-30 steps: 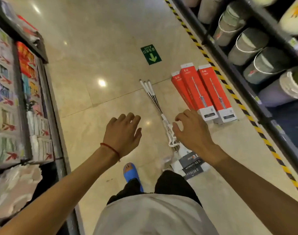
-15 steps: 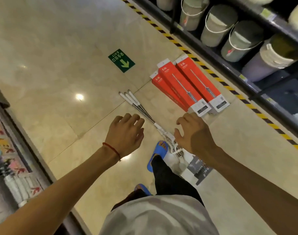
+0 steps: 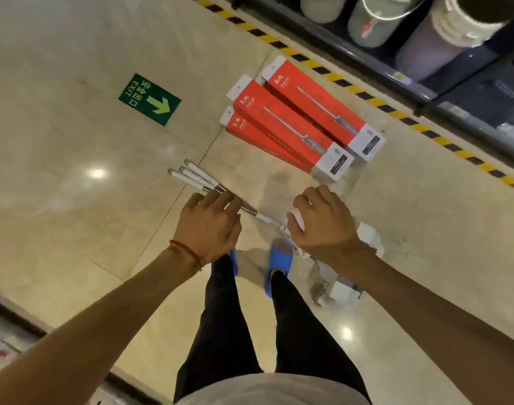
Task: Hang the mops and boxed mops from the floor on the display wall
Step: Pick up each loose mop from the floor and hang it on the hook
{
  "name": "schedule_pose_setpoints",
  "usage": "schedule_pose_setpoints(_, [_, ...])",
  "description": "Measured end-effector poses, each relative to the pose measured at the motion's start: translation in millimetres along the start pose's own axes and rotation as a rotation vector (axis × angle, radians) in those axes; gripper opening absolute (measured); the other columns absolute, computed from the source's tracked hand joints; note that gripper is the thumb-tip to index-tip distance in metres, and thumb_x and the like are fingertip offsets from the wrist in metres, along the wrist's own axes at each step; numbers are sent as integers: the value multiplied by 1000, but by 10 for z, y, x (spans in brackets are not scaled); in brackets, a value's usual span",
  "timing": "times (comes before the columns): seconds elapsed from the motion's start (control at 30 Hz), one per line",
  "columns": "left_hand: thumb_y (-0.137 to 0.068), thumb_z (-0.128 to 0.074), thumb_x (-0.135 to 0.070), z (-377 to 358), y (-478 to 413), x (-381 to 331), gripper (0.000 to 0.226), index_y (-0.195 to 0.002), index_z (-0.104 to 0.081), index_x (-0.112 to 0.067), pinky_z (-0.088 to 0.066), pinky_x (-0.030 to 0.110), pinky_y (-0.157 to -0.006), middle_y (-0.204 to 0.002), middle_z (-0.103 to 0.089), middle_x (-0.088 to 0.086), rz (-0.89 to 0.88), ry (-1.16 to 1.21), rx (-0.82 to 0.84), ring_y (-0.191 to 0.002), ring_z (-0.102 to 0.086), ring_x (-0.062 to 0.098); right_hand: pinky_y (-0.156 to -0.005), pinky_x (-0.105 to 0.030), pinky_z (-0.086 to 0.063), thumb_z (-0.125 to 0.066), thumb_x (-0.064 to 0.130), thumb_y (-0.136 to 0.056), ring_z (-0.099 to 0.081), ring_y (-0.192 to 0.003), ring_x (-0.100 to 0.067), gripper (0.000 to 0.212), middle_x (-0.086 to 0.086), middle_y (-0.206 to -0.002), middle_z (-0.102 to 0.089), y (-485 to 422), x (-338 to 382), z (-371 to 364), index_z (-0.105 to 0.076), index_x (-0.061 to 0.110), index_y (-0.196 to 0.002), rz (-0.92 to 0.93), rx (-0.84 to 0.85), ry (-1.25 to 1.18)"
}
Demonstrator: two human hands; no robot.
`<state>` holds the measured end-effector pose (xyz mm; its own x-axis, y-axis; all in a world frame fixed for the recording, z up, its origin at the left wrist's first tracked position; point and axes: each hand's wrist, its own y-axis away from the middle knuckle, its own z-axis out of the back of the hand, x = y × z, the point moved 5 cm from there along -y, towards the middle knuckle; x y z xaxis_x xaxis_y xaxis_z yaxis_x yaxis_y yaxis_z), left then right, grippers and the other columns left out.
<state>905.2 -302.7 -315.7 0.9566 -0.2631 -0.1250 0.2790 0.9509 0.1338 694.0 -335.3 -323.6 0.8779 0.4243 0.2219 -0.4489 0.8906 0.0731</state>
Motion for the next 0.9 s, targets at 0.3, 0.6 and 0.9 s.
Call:
schedule_pose_setpoints(0.3, [-81,-69,-15,-1181,-429,520,19,-99,-72,-10,-53,40,-66,-91,-71,7,-270,59,98,-73,-63,30,-69,-40,-54,-47,32,-87,-60,-79,-32,35,-11,-82,-64,-342,-173,-1363,-68,5,-86,-263,25,-121])
schedule_pose_setpoints(0.6, [-87,-62,-20,-2908,-517,929,21,-103,-71,-10,-50,39,-64,-87,-68,6,-211,120,187,-73,-62,29,-66,-38,-51,-73,16,-79,-62,-79,-35,13,-11,-81,-66,-460,-396,-3528,-71,5,-85,-378,192,-196])
schedule_pose_setpoints(0.9, [-87,-52,-21,-4977,-647,1215,18,-93,-68,-16,-47,38,-61,-81,-64,4,-107,91,240,-71,-57,28,-91,-46,-51,-57,34,-98,-57,-114,-33,41,-11,-122,-62,-466,-1024,-5762,-61,8,-129,-319,496,-166])
